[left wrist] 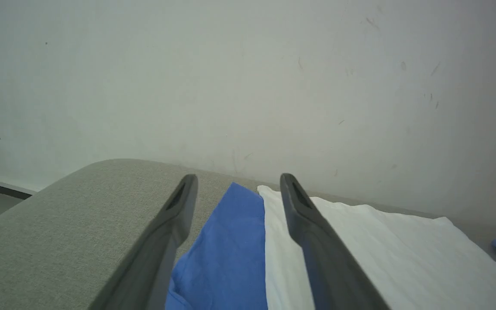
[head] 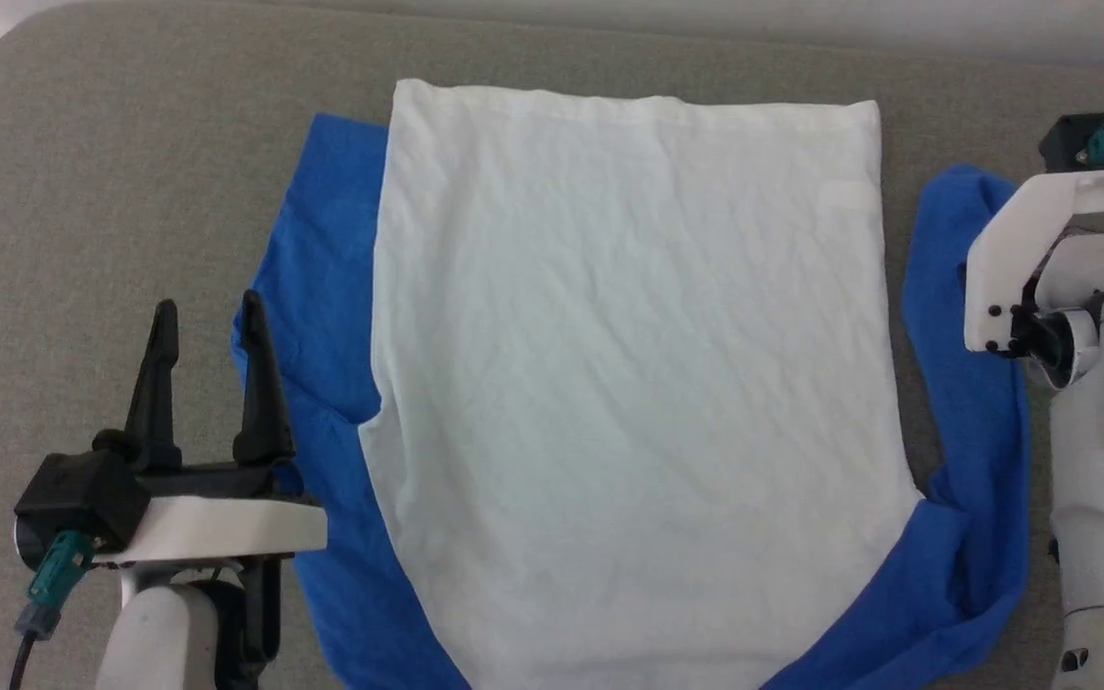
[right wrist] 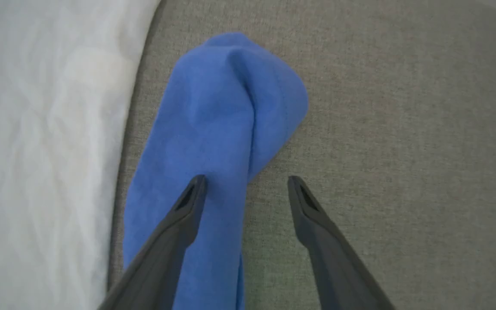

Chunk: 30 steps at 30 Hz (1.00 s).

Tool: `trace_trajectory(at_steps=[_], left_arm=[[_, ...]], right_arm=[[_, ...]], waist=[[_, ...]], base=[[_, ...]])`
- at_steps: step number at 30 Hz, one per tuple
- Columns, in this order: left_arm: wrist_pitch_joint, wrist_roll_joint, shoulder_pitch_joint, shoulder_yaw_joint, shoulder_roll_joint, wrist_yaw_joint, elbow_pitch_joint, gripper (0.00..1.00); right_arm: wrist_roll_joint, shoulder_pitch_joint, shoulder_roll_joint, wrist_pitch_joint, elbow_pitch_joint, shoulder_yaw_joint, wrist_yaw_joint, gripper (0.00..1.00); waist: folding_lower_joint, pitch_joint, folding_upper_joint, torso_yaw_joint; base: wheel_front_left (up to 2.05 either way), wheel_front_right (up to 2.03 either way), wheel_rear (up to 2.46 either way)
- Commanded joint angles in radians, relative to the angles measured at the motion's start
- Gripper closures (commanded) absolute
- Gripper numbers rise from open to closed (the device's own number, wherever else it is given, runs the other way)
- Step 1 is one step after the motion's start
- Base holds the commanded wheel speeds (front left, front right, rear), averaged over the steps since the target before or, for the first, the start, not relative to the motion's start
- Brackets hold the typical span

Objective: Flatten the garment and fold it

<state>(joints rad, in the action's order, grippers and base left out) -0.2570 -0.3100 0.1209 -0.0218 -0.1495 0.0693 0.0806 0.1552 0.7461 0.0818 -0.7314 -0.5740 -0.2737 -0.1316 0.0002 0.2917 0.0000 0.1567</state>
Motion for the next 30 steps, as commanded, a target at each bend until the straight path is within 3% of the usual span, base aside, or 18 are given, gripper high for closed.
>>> trace_trajectory(at_steps=[1, 4, 5, 6, 7, 13, 18, 22, 30], left_arm=[[-0.005, 0.014, 0.019, 0.013, 0.013, -0.016, -0.009, 0.0], [-0.005, 0.026, 0.027, 0.032, 0.032, -0.042, -0.021, 0.0], [-0.005, 0.029, 0.028, 0.038, 0.038, -0.05, -0.026, 0.0], [-0.005, 0.033, 0.03, 0.044, 0.044, -0.056, -0.03, 0.0], [-0.005, 0.037, 0.031, 0.049, 0.049, -0.062, -0.034, 0.0], [-0.005, 0.058, 0.026, 0.076, 0.073, -0.089, -0.045, 0.0], [-0.005, 0.069, -0.004, 0.096, 0.086, -0.1, -0.041, 0.0], [-0.005, 0.073, -0.04, 0.11, 0.092, -0.103, -0.038, 0.0], [-0.005, 0.07, -0.091, 0.118, 0.097, -0.1, -0.025, 0.0]], right_arm=[[0.021, 0.012, 0.003, -0.009, -0.029, 0.009, 0.001, 0.0], [0.038, 0.019, 0.009, -0.023, -0.082, 0.017, 0.001, 0.0], [0.035, 0.023, 0.008, -0.028, -0.097, 0.013, 0.001, 0.38], [0.033, 0.026, 0.008, -0.027, -0.106, 0.009, 0.001, 0.83], [0.03, 0.029, 0.008, -0.023, -0.113, 0.008, 0.001, 1.0], [-0.058, 0.029, 0.032, 0.098, -0.094, -0.03, 0.001, 1.0], [-0.175, -0.059, 0.065, 0.196, -0.008, -0.102, 0.001, 1.0], [-0.233, -0.202, 0.066, 0.208, 0.111, -0.166, 0.001, 1.0], [-0.298, -0.451, -0.002, 0.172, 0.378, -0.381, 0.001, 1.0]], waist=[[-0.0002, 0.043, 0.0, 0.036], [-0.0002, 0.05, 0.0, 0.04], [-0.0002, 0.05, 0.0, 0.04], [-0.0002, 0.049, 0.0, 0.038], [-0.0002, 0.045, 0.0, 0.035], [-0.0002, -0.004, 0.0, 0.017], [-0.0002, -0.071, 0.0, -0.005], [-0.0002, -0.125, 0.0, -0.027], [-0.0002, -0.184, 0.0, -0.06]], base=[[0.0, 0.0, 0.0], [0.0, 0.0, 0.0], [0.0, 0.0, 0.0], [0.0, 0.0, 0.0], [0.0, 0.0, 0.0], [0.0, 0.0, 0.0], [0.0, 0.0, 0.0], [0.0, 0.0, 0.0], [0.0, 0.0, 0.0]])
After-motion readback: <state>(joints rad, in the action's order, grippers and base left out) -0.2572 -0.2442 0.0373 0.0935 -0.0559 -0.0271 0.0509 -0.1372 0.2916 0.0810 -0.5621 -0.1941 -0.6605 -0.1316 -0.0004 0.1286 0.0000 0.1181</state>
